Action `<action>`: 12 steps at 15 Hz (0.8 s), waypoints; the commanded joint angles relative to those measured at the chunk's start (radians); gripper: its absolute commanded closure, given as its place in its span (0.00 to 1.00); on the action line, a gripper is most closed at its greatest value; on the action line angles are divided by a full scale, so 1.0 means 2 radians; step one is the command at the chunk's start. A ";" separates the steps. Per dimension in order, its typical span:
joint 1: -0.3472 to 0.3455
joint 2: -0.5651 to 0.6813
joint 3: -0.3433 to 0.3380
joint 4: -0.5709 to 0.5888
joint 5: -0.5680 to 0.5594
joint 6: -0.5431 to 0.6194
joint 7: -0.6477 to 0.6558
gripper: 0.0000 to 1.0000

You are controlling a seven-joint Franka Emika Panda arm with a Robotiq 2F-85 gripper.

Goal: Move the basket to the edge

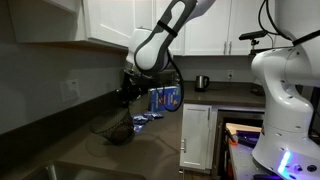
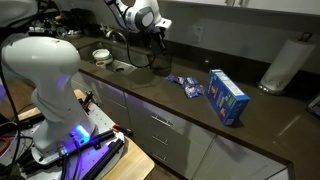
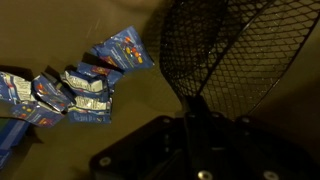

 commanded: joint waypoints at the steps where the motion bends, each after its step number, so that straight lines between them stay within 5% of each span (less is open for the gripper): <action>1: -0.011 -0.061 0.024 -0.045 0.030 -0.021 -0.034 0.99; 2: -0.014 -0.073 0.032 -0.054 0.045 -0.026 -0.044 0.99; 3: -0.086 -0.092 0.106 -0.065 0.029 -0.028 -0.035 0.99; 7: -0.192 -0.121 0.232 -0.093 0.099 -0.040 -0.088 0.99; 12: -0.260 -0.131 0.293 -0.101 0.195 -0.061 -0.188 0.99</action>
